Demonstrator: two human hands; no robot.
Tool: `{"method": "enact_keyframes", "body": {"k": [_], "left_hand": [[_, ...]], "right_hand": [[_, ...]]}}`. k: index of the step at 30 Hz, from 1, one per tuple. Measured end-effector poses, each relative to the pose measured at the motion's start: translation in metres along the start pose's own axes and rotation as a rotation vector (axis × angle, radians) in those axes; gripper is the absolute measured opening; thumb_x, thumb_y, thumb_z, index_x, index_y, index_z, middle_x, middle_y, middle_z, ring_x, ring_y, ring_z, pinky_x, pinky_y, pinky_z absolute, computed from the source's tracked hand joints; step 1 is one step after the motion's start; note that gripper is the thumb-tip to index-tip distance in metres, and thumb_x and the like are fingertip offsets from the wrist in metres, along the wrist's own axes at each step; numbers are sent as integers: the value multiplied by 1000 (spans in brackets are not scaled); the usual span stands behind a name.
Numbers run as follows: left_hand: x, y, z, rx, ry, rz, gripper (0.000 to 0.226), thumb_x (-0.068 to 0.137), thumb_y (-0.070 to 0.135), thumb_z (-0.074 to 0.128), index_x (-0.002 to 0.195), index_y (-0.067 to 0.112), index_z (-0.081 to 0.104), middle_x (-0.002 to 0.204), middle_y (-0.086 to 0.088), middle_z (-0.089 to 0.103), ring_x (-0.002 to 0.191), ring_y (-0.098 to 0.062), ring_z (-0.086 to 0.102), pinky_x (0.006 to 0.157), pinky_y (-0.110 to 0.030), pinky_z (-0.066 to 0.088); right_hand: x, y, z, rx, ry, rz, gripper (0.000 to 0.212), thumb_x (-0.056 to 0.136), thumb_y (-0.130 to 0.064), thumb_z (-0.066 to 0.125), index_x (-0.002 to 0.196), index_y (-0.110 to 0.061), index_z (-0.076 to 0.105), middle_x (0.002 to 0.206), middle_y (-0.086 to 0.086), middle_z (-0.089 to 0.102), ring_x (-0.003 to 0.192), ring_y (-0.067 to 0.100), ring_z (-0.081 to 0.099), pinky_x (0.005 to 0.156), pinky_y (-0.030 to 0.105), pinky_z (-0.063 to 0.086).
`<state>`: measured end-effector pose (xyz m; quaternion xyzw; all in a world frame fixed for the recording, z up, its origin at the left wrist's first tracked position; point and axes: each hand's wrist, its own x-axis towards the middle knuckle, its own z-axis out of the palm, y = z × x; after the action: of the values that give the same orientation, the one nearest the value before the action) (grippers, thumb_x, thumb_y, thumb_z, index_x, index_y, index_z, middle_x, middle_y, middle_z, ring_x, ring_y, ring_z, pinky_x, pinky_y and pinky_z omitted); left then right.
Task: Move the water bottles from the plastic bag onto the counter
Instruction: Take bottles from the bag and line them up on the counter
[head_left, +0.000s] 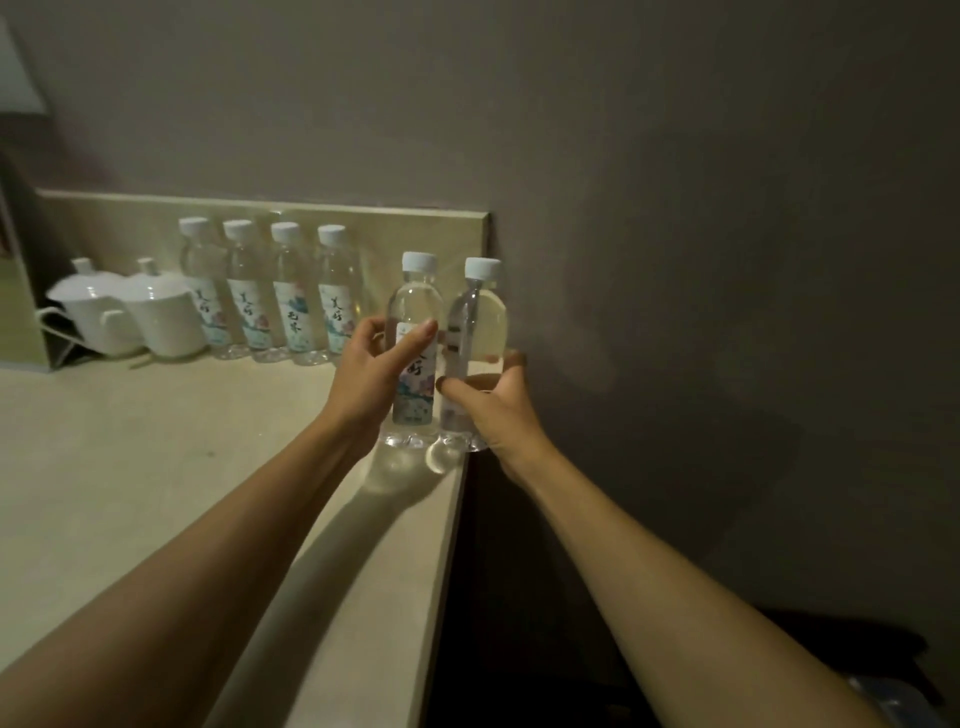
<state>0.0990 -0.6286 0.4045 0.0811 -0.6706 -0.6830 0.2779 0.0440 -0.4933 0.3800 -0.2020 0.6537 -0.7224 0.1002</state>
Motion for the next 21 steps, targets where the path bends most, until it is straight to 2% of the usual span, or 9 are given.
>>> {"method": "enact_keyframes", "body": {"k": [2,4,6,9,12,15,17,19,21], "left_hand": [[0,-3,-6,-3,9,5,67,68,54,80,117,15,57,107,-6,70,91,-14,73,67,-24,55],[1,-8,-12,8,17,37,64,70,51,79,118,15,57,107,-5,70,92,-14,73,66,-22,56],[5,-13,-19,4,14,51,62,69,51,80,117,18,56,109,-5,70,96,-14,72,72,-25,57],[14,-17,-31,-27,-15,61,50,72,48,80,109,24,57,110,-5,71,97,-14,73,76,-29,57],[27,-20,-41,-58,-62,83,34,81,35,76,107,24,57,113,-6,72,97,-14,74,73,-27,58],[38,-25,-49,-85,-94,94,32,86,30,71,112,22,56,117,-6,71,102,-19,72,79,-32,60],[44,-29,-52,-79,-106,104,41,87,33,69,122,18,52,122,-6,67,110,-21,68,90,-43,58],[49,-32,-54,-61,-116,111,44,88,37,67,125,19,51,123,-1,66,115,-20,64,97,-48,54],[53,-34,-55,-48,-134,113,38,90,39,66,122,25,52,120,2,65,114,-16,64,98,-48,54]], "right_hand": [[-2,1,6,-23,4,-7,48,77,-15,75,109,-20,40,96,1,64,78,1,67,60,16,55],[-1,-1,11,-27,-5,7,43,78,-13,73,103,-25,41,94,-2,63,70,-5,64,53,11,50],[2,-3,15,-7,-12,19,41,77,-5,71,103,-24,45,95,-1,62,78,1,64,62,20,55],[9,-8,24,40,-26,50,46,69,9,65,109,-9,53,103,12,65,96,24,66,85,39,56],[20,-8,35,72,-1,118,63,53,2,59,116,-8,56,117,18,66,108,33,64,94,55,52],[30,-4,50,140,5,124,68,49,0,54,116,-12,56,105,13,72,101,27,68,84,49,58],[34,1,60,158,38,63,63,59,2,60,119,-16,51,98,9,70,95,24,70,75,42,60],[38,6,65,30,109,-30,63,75,-5,72,127,-20,41,109,7,65,102,24,67,86,42,57],[41,9,67,-146,159,-63,69,78,-18,79,128,-23,32,115,5,62,104,16,67,90,36,55]]}}
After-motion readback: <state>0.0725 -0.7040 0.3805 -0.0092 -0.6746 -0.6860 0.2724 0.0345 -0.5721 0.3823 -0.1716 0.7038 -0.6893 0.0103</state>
